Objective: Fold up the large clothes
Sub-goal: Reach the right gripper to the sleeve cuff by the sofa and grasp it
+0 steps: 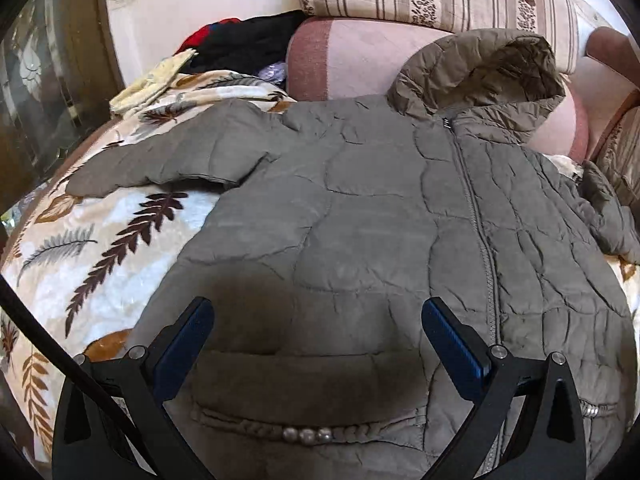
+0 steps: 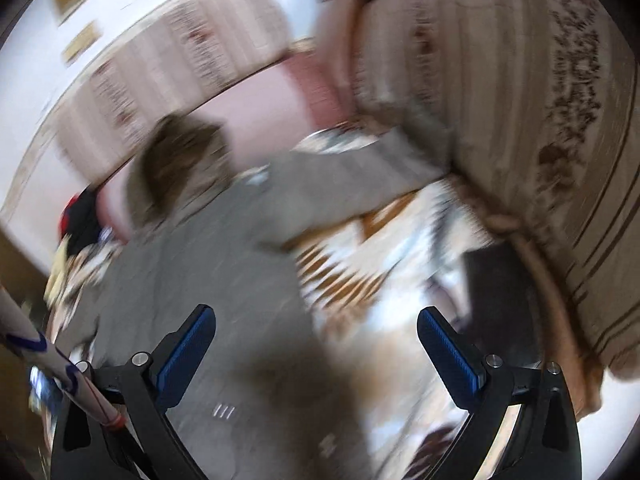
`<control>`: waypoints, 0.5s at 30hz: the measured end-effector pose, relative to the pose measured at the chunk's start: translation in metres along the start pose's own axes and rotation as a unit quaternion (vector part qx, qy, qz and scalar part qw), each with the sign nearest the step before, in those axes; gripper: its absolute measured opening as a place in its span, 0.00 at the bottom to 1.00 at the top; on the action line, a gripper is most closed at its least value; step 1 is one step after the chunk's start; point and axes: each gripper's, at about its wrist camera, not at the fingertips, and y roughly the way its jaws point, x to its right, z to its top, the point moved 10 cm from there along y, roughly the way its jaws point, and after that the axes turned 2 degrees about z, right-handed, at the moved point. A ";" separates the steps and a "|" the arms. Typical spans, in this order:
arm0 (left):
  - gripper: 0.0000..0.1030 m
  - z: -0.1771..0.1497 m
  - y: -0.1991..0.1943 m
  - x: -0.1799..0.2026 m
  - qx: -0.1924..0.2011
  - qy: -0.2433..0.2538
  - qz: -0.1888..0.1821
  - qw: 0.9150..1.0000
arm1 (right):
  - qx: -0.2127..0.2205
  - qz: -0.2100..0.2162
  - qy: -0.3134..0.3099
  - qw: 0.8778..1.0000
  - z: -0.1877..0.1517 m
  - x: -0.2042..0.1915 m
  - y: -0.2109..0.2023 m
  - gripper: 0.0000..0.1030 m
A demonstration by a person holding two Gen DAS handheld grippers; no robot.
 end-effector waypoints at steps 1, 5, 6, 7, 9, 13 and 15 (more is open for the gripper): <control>1.00 0.000 0.000 0.002 -0.002 0.000 -0.007 1.000 | 0.005 -0.005 0.017 1.000 0.014 0.013 0.005 0.99; 1.00 0.002 -0.004 0.007 0.007 0.012 -0.007 1.000 | 0.015 -0.053 0.032 0.998 0.065 0.050 0.030 0.93; 1.00 0.003 -0.004 0.008 0.009 0.014 -0.006 1.000 | 0.016 -0.059 0.032 0.998 0.076 0.057 0.037 0.91; 1.00 0.003 -0.003 0.008 0.009 0.014 -0.007 1.000 | 0.020 -0.071 0.031 0.997 0.092 0.065 0.045 0.87; 1.00 0.003 0.000 0.009 0.006 0.018 -0.007 1.000 | 0.022 -0.087 0.033 0.995 0.111 0.078 0.058 0.82; 1.00 0.001 0.007 0.014 0.000 0.023 -0.006 1.000 | 0.015 -0.097 0.031 0.995 0.145 0.098 0.093 0.73; 1.00 0.001 0.010 0.015 -0.001 0.028 -0.005 1.000 | 0.017 -0.109 0.037 0.993 0.153 0.108 0.106 0.71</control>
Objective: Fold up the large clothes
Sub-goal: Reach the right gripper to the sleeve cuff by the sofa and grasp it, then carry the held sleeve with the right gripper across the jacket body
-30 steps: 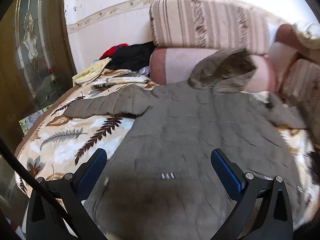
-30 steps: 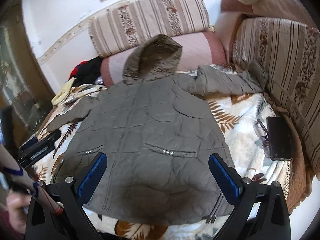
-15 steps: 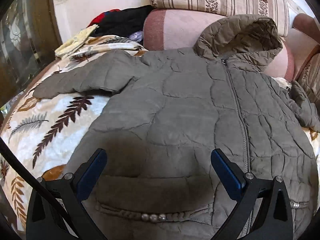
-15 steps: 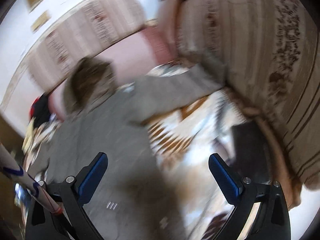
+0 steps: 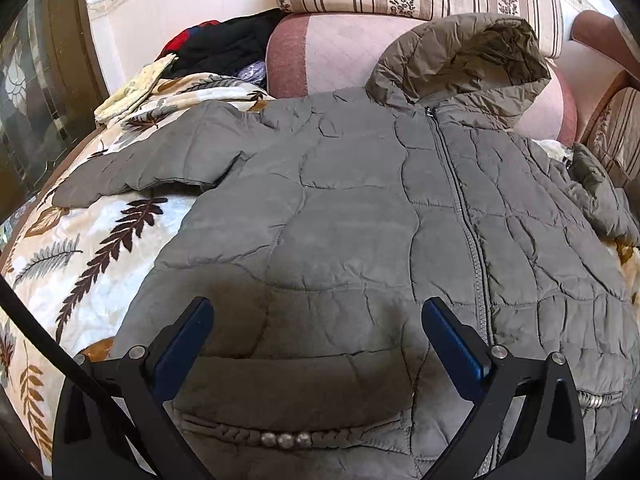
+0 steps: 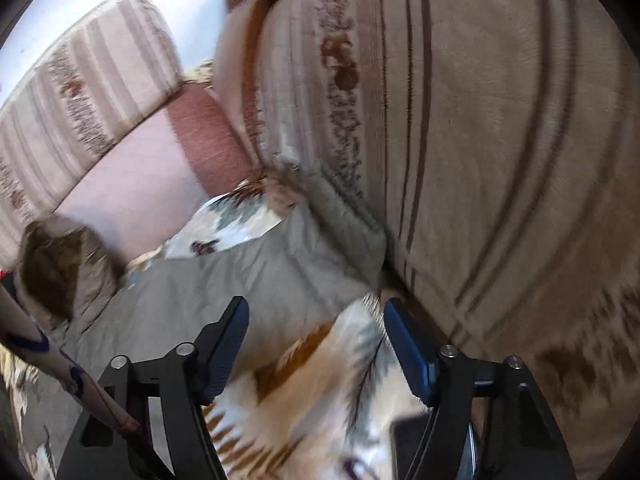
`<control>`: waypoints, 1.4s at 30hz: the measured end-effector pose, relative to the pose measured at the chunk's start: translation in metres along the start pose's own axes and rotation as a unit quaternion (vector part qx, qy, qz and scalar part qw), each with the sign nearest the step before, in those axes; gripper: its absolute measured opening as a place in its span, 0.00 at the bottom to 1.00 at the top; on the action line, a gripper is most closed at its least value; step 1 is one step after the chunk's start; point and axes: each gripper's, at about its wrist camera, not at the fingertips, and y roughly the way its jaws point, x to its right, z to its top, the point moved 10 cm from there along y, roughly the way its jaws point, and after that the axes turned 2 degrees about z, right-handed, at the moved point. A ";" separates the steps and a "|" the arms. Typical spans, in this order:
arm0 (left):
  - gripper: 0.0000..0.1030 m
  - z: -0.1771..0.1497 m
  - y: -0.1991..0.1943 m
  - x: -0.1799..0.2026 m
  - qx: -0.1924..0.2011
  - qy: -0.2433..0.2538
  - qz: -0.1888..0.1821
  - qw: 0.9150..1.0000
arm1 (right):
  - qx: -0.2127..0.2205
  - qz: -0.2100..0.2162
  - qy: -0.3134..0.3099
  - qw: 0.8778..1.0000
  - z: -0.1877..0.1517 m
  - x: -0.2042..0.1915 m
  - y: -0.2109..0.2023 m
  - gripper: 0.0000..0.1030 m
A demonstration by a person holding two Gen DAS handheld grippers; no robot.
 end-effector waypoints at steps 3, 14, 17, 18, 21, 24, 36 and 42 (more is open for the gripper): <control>1.00 0.000 0.002 0.001 0.002 0.004 0.002 1.000 | -0.016 -0.007 0.003 1.000 0.008 0.006 0.028 0.66; 1.00 -0.002 0.014 0.007 -0.005 0.020 0.007 1.000 | -0.030 -0.047 0.028 0.998 0.016 0.028 0.093 0.64; 1.00 -0.003 0.017 0.010 -0.009 0.026 0.008 1.000 | -0.029 -0.065 0.016 0.997 0.020 0.026 0.104 0.55; 1.00 -0.003 0.018 0.011 -0.010 0.028 0.008 1.000 | -0.029 -0.076 0.012 0.997 0.020 0.027 0.107 0.42; 1.00 -0.005 0.020 0.012 -0.013 0.032 0.010 0.999 | -0.030 -0.081 0.018 0.996 0.017 0.036 0.112 0.18; 1.00 -0.005 0.020 0.012 -0.011 0.031 0.010 0.999 | -0.007 -0.061 0.018 0.998 0.019 0.034 0.095 0.16; 1.00 0.000 0.005 0.000 0.008 0.022 0.014 1.000 | 0.078 -0.025 -0.003 0.997 0.048 0.016 -0.032 0.14; 1.00 -0.003 0.005 -0.005 -0.001 0.019 0.015 1.000 | 0.116 0.014 -0.027 0.993 0.058 -0.027 -0.112 0.14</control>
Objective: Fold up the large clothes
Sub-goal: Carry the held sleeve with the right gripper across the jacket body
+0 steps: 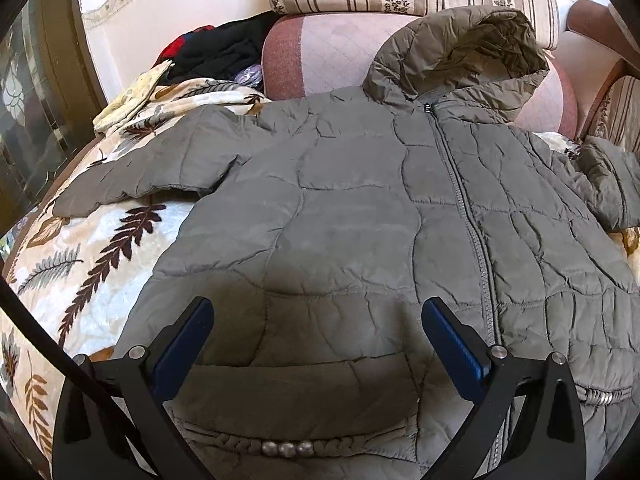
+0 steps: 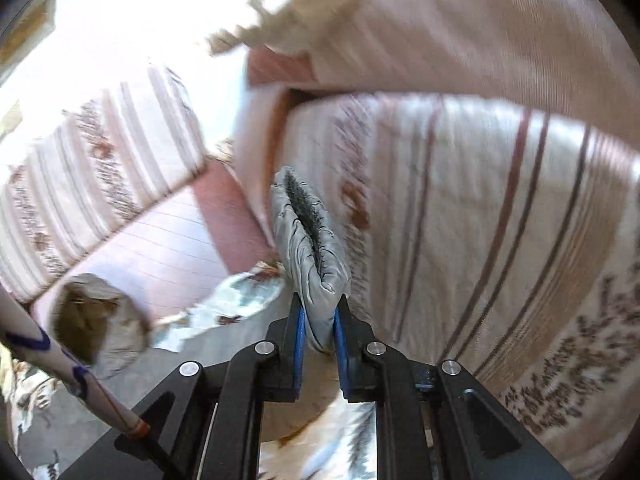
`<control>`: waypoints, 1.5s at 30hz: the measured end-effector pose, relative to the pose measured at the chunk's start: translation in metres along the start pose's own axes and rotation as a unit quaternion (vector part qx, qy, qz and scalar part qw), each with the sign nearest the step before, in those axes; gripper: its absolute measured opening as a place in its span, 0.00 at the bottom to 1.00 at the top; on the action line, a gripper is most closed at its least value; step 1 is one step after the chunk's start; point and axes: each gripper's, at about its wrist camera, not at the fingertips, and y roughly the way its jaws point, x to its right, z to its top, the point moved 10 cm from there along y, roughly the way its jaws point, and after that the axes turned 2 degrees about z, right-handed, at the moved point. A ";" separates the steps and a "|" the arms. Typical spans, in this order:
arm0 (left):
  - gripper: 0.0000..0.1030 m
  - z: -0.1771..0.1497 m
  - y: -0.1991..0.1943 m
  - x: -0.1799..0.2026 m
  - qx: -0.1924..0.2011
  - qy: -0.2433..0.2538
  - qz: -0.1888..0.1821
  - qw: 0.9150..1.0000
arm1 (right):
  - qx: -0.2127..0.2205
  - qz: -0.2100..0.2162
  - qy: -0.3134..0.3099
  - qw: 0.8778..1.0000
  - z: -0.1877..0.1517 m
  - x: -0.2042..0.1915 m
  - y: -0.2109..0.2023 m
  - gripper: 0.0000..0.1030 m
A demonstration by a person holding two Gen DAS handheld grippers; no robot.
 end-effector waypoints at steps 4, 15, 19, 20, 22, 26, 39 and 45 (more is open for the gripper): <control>1.00 0.005 -0.012 -0.009 0.017 -0.013 -0.003 1.000 | 0.014 0.038 -0.017 0.999 0.008 -0.044 -0.040 0.14; 1.00 0.011 -0.025 -0.048 0.033 -0.051 0.001 0.998 | -0.001 0.198 -0.089 0.976 -0.045 -0.236 -0.096 0.14; 1.00 0.011 -0.026 -0.059 0.034 -0.062 0.005 0.997 | -0.034 0.253 -0.132 0.958 -0.095 -0.316 -0.097 0.14; 1.00 0.011 -0.027 -0.062 0.035 -0.064 0.006 0.997 | -0.046 0.267 -0.141 0.952 -0.110 -0.335 -0.095 0.14; 1.00 0.010 -0.026 -0.067 0.035 -0.068 0.010 0.997 | -0.062 0.286 -0.155 0.944 -0.140 -0.366 -0.087 0.14; 1.00 0.008 -0.023 -0.076 0.032 -0.076 0.015 0.996 | -0.112 0.307 -0.167 0.930 -0.209 -0.411 -0.055 0.14; 1.00 0.013 -0.007 -0.087 0.024 -0.093 0.024 0.995 | -0.274 0.348 -0.177 0.879 -0.374 -0.482 0.028 0.32; 1.00 0.030 0.001 -0.083 0.040 -0.094 0.021 0.995 | -0.204 0.391 -0.171 0.881 -0.319 -0.454 0.003 0.51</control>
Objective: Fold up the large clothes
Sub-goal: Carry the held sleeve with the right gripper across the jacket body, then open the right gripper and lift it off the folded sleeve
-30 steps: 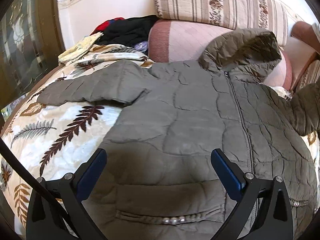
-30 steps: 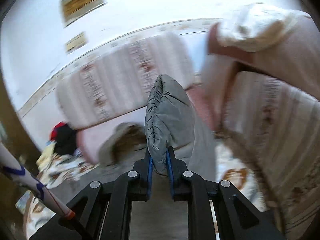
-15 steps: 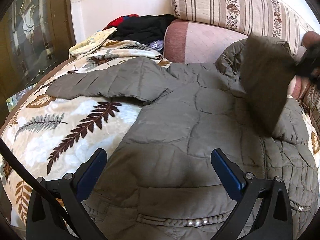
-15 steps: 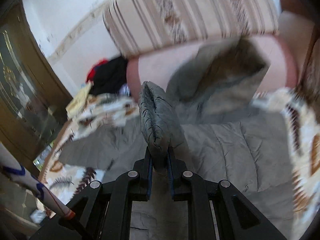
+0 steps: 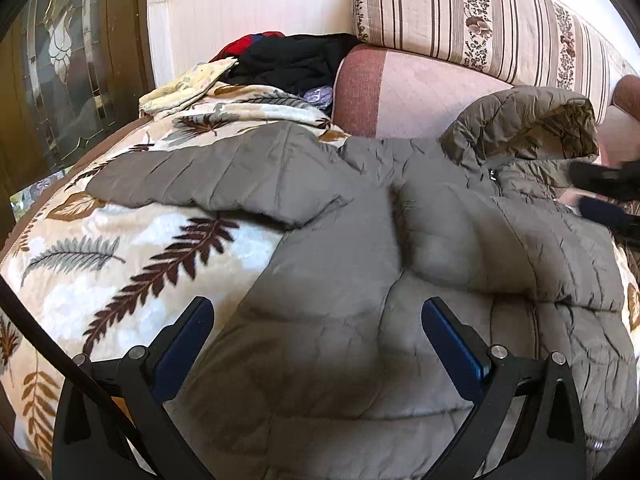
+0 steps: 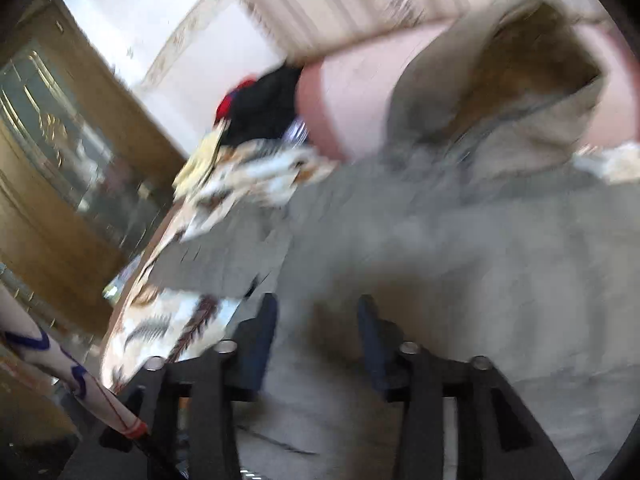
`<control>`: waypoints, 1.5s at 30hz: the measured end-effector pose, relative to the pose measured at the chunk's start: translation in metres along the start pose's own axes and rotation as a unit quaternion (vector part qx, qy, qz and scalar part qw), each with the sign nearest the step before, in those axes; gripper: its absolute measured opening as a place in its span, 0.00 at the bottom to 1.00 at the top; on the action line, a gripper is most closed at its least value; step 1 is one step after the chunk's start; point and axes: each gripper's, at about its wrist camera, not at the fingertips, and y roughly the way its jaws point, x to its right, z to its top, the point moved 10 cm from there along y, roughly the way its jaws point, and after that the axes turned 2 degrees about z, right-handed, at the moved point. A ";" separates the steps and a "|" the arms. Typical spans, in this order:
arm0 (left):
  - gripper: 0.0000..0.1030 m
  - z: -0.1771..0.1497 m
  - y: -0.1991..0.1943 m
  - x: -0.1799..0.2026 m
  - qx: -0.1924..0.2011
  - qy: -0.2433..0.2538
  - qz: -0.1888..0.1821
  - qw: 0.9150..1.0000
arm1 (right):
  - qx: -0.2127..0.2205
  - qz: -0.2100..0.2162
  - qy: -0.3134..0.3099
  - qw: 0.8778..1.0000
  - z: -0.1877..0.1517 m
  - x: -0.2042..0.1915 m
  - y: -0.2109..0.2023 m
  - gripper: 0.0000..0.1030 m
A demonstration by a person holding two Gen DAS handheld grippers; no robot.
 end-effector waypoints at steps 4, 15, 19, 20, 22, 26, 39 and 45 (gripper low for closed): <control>1.00 0.009 0.013 0.009 0.003 0.015 0.010 1.000 | 0.034 -0.140 0.020 0.989 0.021 0.093 -0.044 0.53; 1.00 -0.012 0.053 0.013 -0.062 0.030 0.027 0.997 | -0.055 -0.280 0.103 0.953 -0.034 0.274 -0.043 0.53; 1.00 -0.009 0.048 0.012 -0.051 0.027 0.026 0.998 | -0.026 -0.322 0.084 0.943 -0.014 0.251 -0.061 0.53; 1.00 -0.008 0.046 0.012 -0.048 0.027 0.027 0.998 | -0.005 -0.328 0.061 0.943 -0.004 0.234 -0.066 0.53; 1.00 -0.008 0.046 0.012 -0.047 0.028 0.031 0.998 | 0.017 -0.297 0.014 0.955 0.010 0.189 -0.060 0.53; 1.00 -0.008 0.045 0.009 -0.049 0.023 0.032 0.998 | -0.016 -0.171 -0.015 0.985 0.011 0.112 -0.009 0.53; 1.00 -0.006 0.041 0.005 -0.055 0.024 0.027 0.998 | -0.098 -0.138 -0.042 0.985 -0.032 0.070 0.056 0.55; 1.00 -0.004 0.028 0.003 -0.049 0.026 0.025 0.998 | -0.076 -0.143 -0.028 0.986 -0.063 0.075 -0.027 0.57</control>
